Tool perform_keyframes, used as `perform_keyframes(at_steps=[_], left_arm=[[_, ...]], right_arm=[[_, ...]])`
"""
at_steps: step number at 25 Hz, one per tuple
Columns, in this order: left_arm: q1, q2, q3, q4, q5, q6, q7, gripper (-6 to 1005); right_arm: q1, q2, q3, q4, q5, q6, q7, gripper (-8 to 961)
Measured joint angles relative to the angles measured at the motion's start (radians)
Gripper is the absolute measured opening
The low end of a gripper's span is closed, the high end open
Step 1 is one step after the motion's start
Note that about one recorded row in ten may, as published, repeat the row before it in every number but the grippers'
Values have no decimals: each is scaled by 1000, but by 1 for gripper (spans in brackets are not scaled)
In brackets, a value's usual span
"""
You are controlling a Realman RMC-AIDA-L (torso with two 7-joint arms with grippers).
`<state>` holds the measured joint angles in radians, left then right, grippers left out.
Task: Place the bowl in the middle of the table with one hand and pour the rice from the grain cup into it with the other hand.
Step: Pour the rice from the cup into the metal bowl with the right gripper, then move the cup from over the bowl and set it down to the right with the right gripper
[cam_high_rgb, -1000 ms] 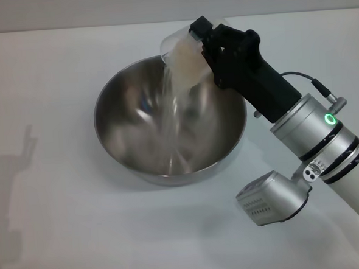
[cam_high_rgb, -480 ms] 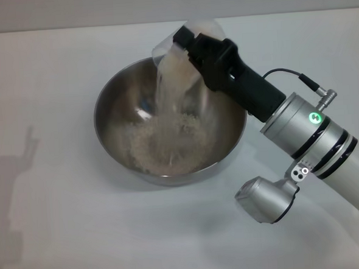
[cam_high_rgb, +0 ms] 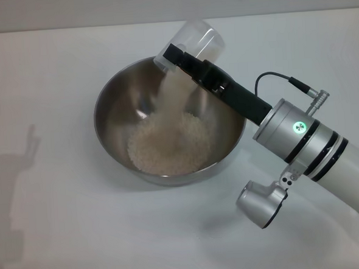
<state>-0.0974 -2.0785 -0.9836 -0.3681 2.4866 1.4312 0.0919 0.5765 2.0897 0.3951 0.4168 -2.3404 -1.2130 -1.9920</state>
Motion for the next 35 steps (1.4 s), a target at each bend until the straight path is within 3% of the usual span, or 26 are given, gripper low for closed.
perform_keyframes(at_steps=[12,17,19,26,29,32,35], left_arm=[[-3,0,0,-3,0,-1,0,813],[-4,0,2,-4,0,-2,0,813],[-9,0,3,2,0,-2,-8,813],[-10,0,3,2,0,-2,-10,813],[-10,0,3,0,0,-3,-11,813],[-10,0,3,0,0,-3,-11,812],[-10,0,3,0,0,-4,-11,812]], right_arm=[[-3,3,-9,12,-22,17,-204,58],[-8,3,-6,44,-17,16,-114,65],[-31,3,19,102,-1,-19,230,68],[-61,3,20,172,115,-39,546,79],[-93,2,63,168,150,-117,970,83],[-103,1,90,161,164,-129,1081,88],[-129,0,174,110,222,-150,1373,92]])
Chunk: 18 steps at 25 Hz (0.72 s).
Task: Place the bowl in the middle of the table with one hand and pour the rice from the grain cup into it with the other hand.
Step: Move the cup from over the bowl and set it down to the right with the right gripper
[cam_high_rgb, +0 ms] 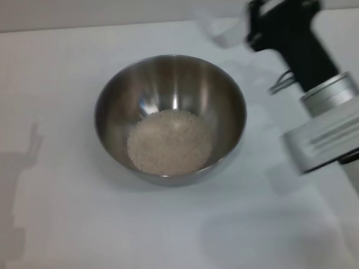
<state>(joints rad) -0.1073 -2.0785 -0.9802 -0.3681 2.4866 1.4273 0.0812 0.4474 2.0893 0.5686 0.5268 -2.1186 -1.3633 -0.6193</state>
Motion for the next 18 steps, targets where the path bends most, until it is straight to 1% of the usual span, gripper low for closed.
perform_keyframes(at_steps=[1,2,3,4,6,7,8,9,10,12,13,15,16,17,18], left_arm=[[0,0,0,0,0,0,0,812],[0,0,0,1,0,-1,0,812],[0,0,0,0,0,-5,0,812],[1,0,0,-1,0,-9,0,812],[1,0,0,-2,0,-15,0,812],[1,0,0,-2,0,-15,0,812],[1,0,0,-3,0,-19,0,812],[1,0,0,-3,0,-19,0,812],[1,0,0,-3,0,-19,0,812],[0,0,0,-4,0,-21,0,812],[-5,0,1,-5,0,-23,0,812],[-6,0,2,-5,0,-23,0,813],[-8,0,2,-5,0,-23,0,813],[-8,0,2,-5,0,-23,0,813],[-10,0,4,-5,0,-24,0,813]], right_arm=[[0,0,0,0,0,0,0,94],[-2,0,19,-26,10,-6,80,95],[-5,-1,54,-88,34,-12,254,97],[-6,-2,69,-117,47,-11,336,98],[-3,-3,85,-171,70,-2,457,101],[-3,-3,85,-171,70,-2,457,103],[5,-3,92,-222,87,21,548,104],[5,-3,92,-222,87,21,548,106],[13,-3,99,-250,90,60,595,107],[16,-4,101,-255,90,79,607,110],[24,-4,106,-264,91,140,626,112],[27,-5,108,-266,91,158,626,115],[36,-4,112,-272,91,203,625,116],[36,-4,112,-272,91,203,625,118],[47,-4,110,-275,91,246,625,119]])
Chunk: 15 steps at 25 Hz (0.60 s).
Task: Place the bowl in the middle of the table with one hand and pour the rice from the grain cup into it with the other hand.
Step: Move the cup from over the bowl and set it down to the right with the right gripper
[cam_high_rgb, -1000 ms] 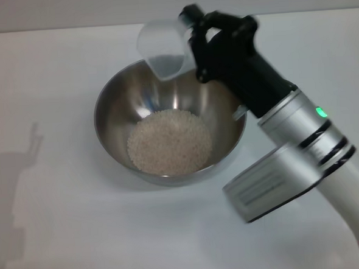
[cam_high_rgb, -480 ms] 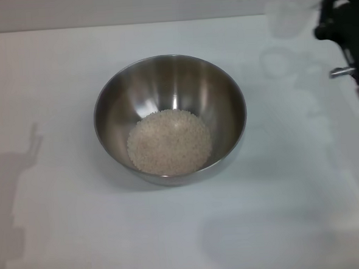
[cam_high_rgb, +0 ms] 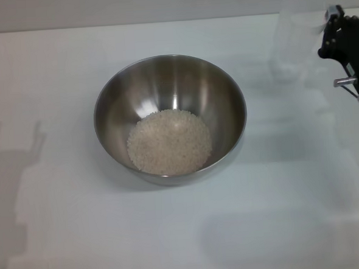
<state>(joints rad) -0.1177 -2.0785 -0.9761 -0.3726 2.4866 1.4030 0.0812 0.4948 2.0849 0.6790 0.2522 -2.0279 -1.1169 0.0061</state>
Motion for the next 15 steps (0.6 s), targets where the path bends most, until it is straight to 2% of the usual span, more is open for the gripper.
perform_keyframes(at_steps=[15], left_arm=[[-3,0,5,0,0,-10,0,812]], right_arm=[[76,1,-115,-23,-12,194,-45,142]])
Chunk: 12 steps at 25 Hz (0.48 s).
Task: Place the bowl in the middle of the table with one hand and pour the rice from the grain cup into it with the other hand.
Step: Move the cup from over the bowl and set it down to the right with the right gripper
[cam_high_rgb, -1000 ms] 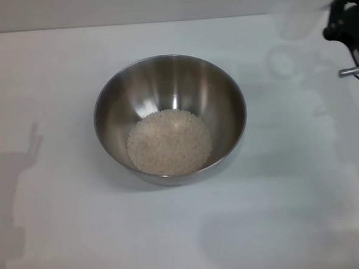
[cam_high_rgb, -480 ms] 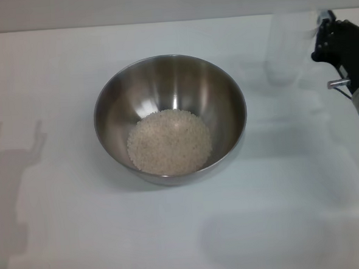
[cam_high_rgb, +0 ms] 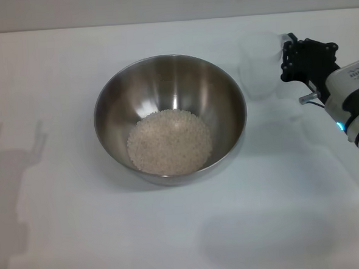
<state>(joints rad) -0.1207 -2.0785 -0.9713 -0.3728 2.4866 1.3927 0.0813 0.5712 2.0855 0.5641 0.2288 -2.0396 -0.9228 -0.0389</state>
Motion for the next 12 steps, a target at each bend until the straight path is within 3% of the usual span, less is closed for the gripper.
perform_keyframes(at_steps=[12], left_arm=[[4,0,3,0,0,0,0,813]], right_arm=[[12,2,-38,7,-1,24,-7,160]])
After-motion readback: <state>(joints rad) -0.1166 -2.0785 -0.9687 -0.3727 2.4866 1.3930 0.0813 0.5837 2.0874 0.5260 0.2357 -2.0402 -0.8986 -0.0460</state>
